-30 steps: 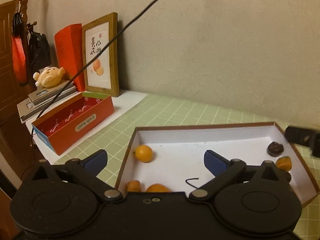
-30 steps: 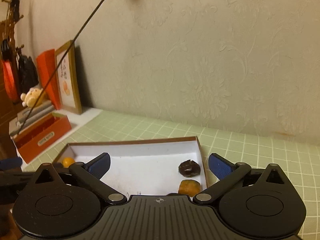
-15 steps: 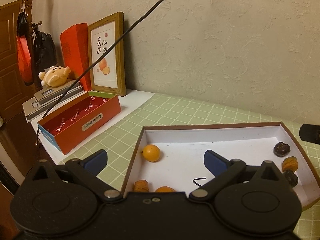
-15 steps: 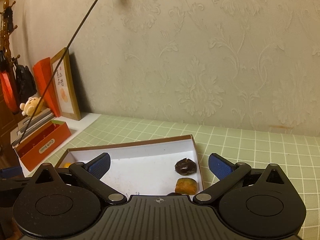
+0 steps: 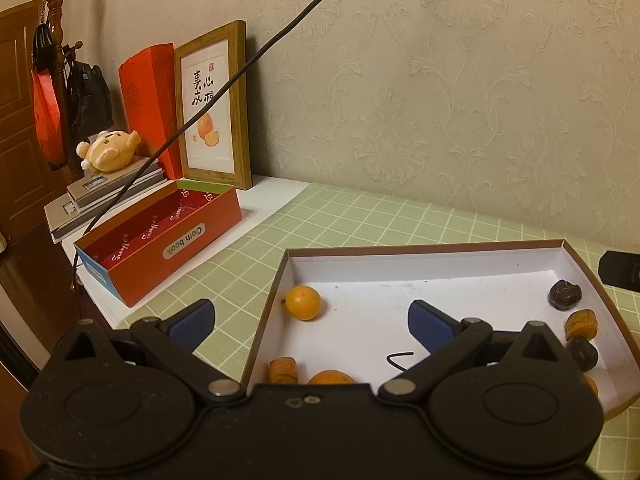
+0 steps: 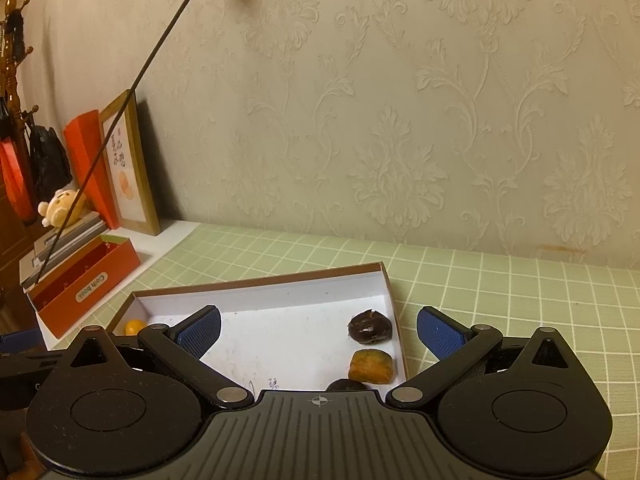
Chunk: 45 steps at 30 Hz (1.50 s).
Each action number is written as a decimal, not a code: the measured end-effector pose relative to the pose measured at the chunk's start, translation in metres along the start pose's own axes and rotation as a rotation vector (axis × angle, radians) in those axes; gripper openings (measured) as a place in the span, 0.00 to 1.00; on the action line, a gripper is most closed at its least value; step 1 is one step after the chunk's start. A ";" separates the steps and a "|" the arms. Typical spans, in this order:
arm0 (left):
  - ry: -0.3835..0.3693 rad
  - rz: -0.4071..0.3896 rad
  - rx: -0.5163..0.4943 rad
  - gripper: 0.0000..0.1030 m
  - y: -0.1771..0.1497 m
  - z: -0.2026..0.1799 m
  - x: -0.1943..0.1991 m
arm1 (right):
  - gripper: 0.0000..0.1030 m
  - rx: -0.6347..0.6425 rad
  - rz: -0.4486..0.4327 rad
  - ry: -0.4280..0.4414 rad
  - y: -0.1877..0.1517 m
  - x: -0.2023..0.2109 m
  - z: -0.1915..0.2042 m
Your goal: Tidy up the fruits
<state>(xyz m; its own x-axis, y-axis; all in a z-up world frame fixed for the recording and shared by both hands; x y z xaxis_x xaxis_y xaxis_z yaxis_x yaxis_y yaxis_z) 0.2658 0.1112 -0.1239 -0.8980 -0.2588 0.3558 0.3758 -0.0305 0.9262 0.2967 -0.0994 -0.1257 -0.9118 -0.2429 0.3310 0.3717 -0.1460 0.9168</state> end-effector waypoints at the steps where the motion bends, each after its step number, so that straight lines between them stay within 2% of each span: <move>1: 0.000 0.000 0.000 0.94 0.000 0.000 0.000 | 1.00 0.001 0.000 -0.001 0.000 0.000 0.000; 15: 0.018 -0.033 -0.012 0.94 0.007 0.001 0.016 | 1.00 -0.026 0.001 0.001 0.002 0.011 -0.011; 19: -0.007 -0.046 -0.037 0.94 0.010 -0.002 0.035 | 1.00 -0.042 0.017 0.007 0.005 0.021 -0.022; 23: -0.064 -0.039 -0.065 0.94 0.013 -0.011 0.058 | 1.00 -0.019 0.011 -0.017 0.012 0.043 -0.038; 30: -0.145 -0.044 -0.068 0.94 0.011 -0.022 0.109 | 1.00 -0.005 -0.001 -0.105 0.023 0.105 -0.091; 35: -0.202 -0.044 -0.063 0.94 0.000 -0.044 0.141 | 1.00 -0.015 -0.033 -0.219 0.031 0.161 -0.145; 40: -0.260 -0.020 -0.119 0.94 -0.025 -0.080 0.157 | 1.00 -0.070 -0.056 -0.338 0.031 0.208 -0.199; 45: -0.286 -0.017 -0.144 0.94 -0.039 -0.106 0.162 | 1.00 -0.114 -0.067 -0.441 0.028 0.239 -0.245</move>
<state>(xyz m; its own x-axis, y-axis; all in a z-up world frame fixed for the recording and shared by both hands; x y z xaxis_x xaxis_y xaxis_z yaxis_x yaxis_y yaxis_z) 0.1297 -0.0319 -0.1160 -0.9247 0.0244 0.3800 0.3703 -0.1742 0.9124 0.1320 -0.3962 -0.0755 -0.9125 0.1987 0.3577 0.3034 -0.2578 0.9173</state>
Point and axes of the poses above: each gripper's, at about its wrist camera, not at the fingertips, and x roughly against the way its jaws point, z to its left, y to its top, the point moved 3 cm from there along -x, roughly the way its jaws point, and after that the axes turned 11 degrees about -z, right-handed, at the moved point
